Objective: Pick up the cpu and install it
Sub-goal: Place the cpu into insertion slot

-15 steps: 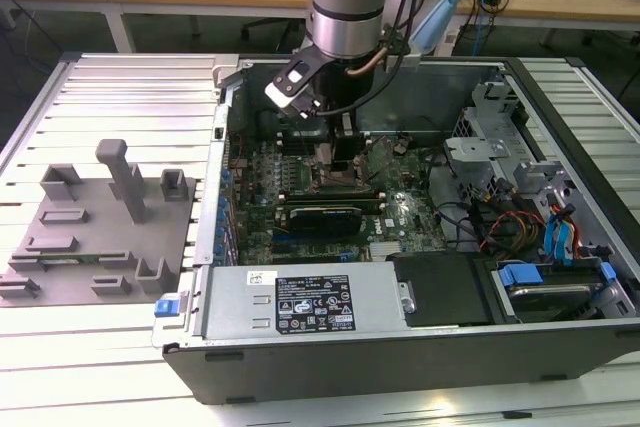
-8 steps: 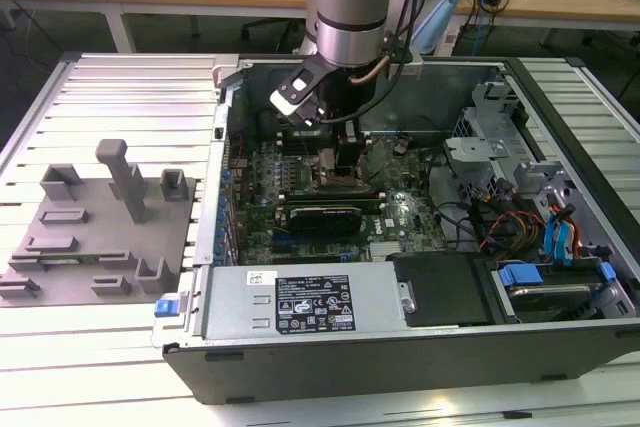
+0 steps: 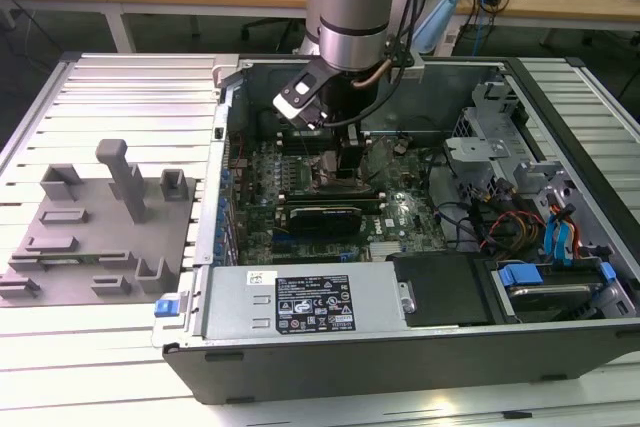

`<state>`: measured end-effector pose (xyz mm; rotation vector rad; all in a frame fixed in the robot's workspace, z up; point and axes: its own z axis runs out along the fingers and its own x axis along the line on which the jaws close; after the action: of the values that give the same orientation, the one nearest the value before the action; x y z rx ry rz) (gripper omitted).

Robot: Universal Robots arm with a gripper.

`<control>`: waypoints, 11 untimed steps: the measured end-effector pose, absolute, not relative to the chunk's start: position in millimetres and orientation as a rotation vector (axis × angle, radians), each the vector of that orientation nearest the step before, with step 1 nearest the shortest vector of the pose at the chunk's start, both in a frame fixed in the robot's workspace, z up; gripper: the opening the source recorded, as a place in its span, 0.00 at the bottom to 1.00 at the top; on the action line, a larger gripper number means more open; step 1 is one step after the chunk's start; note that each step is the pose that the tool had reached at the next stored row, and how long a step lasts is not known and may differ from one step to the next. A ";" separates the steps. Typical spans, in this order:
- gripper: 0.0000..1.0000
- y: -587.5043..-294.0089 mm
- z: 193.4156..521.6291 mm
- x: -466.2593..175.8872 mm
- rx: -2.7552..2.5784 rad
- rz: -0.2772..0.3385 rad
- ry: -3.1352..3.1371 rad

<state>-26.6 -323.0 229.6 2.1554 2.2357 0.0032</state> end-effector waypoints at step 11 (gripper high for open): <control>0.55 -317.6 220.0 -25.8 2.178 0.007 2.218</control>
<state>-25.8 -317.6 220.0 2.1778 2.2180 0.0075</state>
